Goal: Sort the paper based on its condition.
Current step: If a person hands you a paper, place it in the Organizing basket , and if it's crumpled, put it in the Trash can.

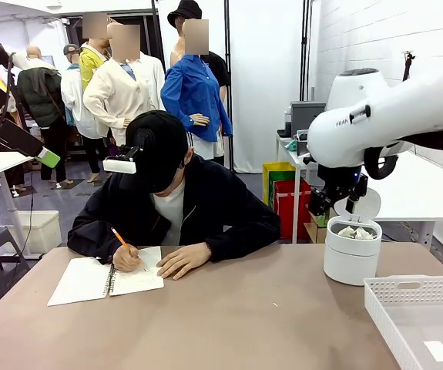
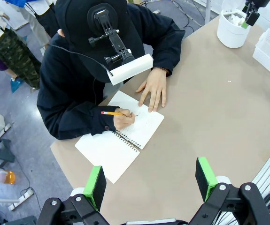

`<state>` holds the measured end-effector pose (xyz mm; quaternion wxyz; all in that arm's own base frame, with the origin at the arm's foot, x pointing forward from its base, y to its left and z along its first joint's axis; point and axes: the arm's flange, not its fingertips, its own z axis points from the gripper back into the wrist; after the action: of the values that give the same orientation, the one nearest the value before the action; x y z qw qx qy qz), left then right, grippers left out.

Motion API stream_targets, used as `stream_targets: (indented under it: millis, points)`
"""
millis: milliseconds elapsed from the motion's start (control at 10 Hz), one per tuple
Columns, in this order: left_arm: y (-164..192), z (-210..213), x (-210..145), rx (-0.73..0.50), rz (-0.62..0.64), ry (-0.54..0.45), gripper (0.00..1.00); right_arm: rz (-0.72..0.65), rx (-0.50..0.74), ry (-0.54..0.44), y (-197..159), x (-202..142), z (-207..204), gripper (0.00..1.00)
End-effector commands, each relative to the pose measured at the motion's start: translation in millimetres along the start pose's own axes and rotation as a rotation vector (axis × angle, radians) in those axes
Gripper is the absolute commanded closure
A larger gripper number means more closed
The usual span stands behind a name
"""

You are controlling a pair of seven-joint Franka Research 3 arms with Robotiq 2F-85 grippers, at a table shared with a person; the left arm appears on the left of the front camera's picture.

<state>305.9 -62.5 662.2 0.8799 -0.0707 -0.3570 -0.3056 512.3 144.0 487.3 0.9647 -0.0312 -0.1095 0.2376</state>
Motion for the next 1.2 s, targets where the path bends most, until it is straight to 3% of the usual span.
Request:
stream_targets:
  millis: [0, 1000, 1100]
  points:
    - [0, 0, 0, 0.002, 0.000, 0.000, 0.00, -0.025, -0.029, 0.015, -11, 3, -10, 0.00]
    - [0, 0, 0, 0.002, 0.000, 0.000, 0.00, -0.016, -0.007, 0.018, -12, -1, -10, 0.00]
    - [0, 0, 0, 0.002, 0.000, 0.000, 0.00, -0.033, 0.085, -0.073, -8, -24, 25, 0.00]
